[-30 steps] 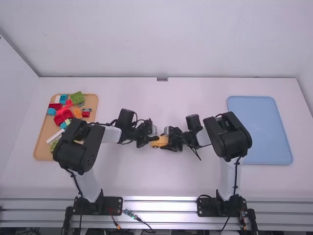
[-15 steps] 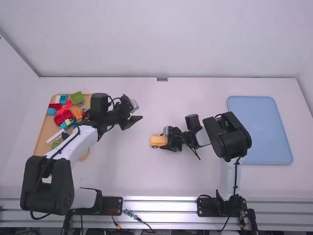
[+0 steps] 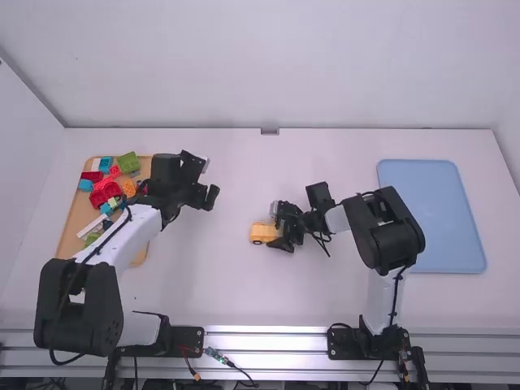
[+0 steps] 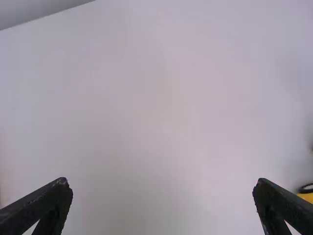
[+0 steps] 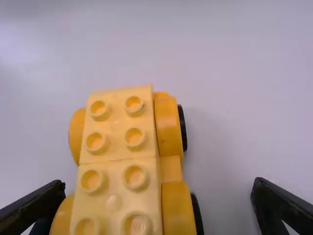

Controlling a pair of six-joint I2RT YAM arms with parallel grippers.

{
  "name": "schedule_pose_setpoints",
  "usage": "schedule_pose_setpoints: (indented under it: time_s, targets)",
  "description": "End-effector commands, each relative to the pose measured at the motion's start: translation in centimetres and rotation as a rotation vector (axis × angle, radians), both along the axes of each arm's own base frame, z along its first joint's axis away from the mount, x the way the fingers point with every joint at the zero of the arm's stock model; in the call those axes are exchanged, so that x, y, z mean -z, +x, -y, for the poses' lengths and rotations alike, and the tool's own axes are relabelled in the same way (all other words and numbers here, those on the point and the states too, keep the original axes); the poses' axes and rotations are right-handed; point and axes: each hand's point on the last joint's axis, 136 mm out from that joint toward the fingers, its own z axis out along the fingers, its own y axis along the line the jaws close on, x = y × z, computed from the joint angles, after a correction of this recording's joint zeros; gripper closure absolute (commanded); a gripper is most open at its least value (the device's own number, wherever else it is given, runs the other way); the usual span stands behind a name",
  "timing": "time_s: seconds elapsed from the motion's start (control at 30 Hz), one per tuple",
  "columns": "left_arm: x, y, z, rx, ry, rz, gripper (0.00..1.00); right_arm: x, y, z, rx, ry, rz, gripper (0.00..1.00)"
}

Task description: Assemble lego blocks to make yellow taxi

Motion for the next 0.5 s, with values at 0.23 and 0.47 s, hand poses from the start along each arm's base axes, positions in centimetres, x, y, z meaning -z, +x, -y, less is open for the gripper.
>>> schedule_pose_setpoints:
  time_s: [0.23, 0.47]
  targets:
    - [-6.5, 2.7, -9.4, -0.348, -0.033, -0.026, 0.01, -0.9, -0.5, 7.1, 0.160, -0.486, -0.028, 0.01]
    - [-5.1, 3.2, -18.0, -0.558, -0.001, -0.245, 0.01, -3.7, 2.7, 10.7, 0.448, -0.666, -0.038, 0.00]
